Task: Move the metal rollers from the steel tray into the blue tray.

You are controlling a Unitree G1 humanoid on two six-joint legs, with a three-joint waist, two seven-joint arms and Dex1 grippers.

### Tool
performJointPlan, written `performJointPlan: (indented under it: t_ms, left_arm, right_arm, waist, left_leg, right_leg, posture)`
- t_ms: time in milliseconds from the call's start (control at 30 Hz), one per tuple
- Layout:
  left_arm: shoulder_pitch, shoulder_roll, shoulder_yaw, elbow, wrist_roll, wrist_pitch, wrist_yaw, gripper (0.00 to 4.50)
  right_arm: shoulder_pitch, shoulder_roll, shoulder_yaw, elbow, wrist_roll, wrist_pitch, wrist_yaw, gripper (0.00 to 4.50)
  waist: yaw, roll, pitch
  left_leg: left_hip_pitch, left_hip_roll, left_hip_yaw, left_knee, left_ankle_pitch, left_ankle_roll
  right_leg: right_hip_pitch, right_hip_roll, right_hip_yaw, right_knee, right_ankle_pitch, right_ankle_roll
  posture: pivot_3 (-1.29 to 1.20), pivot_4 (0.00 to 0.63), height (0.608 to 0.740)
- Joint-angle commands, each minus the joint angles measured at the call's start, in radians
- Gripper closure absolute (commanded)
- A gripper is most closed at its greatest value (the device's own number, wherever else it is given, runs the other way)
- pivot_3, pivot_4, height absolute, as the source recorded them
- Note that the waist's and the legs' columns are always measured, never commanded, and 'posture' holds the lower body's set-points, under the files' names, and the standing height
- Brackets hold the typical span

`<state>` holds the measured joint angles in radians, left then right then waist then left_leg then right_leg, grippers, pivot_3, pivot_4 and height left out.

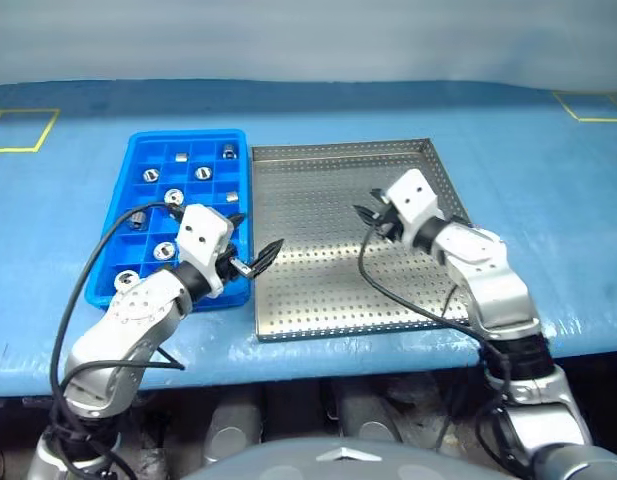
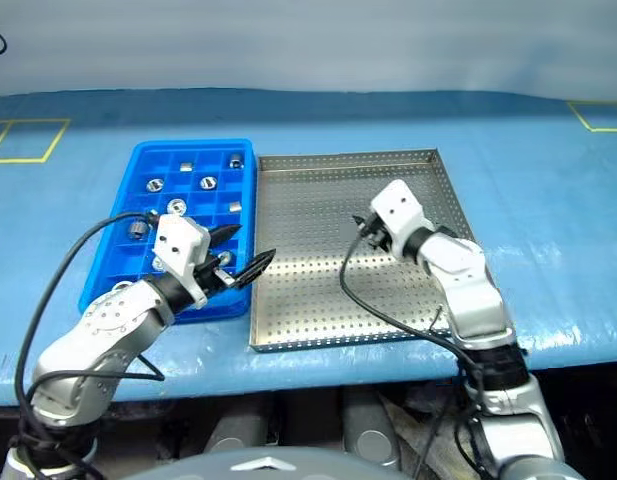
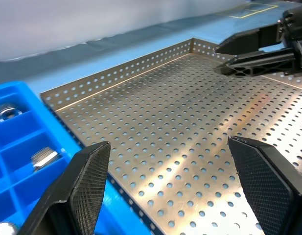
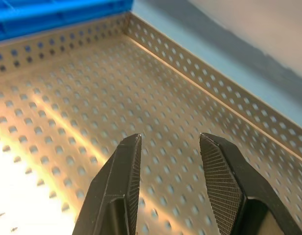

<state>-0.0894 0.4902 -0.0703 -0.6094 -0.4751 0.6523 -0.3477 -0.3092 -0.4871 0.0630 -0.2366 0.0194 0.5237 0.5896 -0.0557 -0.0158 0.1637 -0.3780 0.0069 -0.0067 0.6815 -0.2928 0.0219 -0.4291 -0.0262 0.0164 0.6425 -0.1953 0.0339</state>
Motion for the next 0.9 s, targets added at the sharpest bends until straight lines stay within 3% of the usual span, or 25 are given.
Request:
performJointPlan:
  t_ms: [33,200,467,900]
  left_arm:
    - [-0.042,-0.026,-0.023,0.058,0.045,-0.073,-0.029,0.31]
    - [-0.064,-0.091,-0.037,0.161,0.134,-0.177,-0.004,0.31]
    - [-0.029,-0.137,-0.021,0.175,0.157,-0.223,-0.023,0.16]
    - [-0.032,-0.161,-0.015,0.177,0.164,-0.176,-0.017,0.16]
  right_arm:
    - [0.036,-0.036,-0.04,-0.077,0.035,0.028,0.023,2.52]
    - [0.077,-0.033,-0.072,-0.092,0.056,0.06,-0.013,2.52]
    - [0.101,0.009,-0.082,-0.099,0.065,0.06,-0.085,2.49]
    - [0.119,-0.031,-0.064,-0.122,0.128,0.068,-0.005,2.49]
  waist:
    - [-0.02,0.0,0.0]
    - [-0.046,0.0,0.0]
    - [-0.057,0.0,0.0]
    - [-0.062,0.0,0.0]
  left_leg:
    - [0.0,0.0,0.001,0.0,0.0,0.0]
    - [0.002,0.0,0.003,0.001,0.0,0.0]
    - [0.001,-0.001,0.004,0.002,-0.001,0.002]
    - [0.001,-0.001,0.004,0.002,-0.001,0.003]
  right_leg:
    - [0.0,0.0,0.0,0.0,0.0,0.0]
    - [0.0,0.003,0.005,0.001,0.001,0.003]
    - [0.0,0.002,0.009,0.0,0.003,0.006]
    - [0.0,0.002,0.009,0.0,0.004,0.007]
  posture:
    - [-0.19,0.15,0.74]
    - [-0.21,0.15,0.74]
    - [-0.21,0.15,0.74]
    - [-0.2,0.15,0.74]
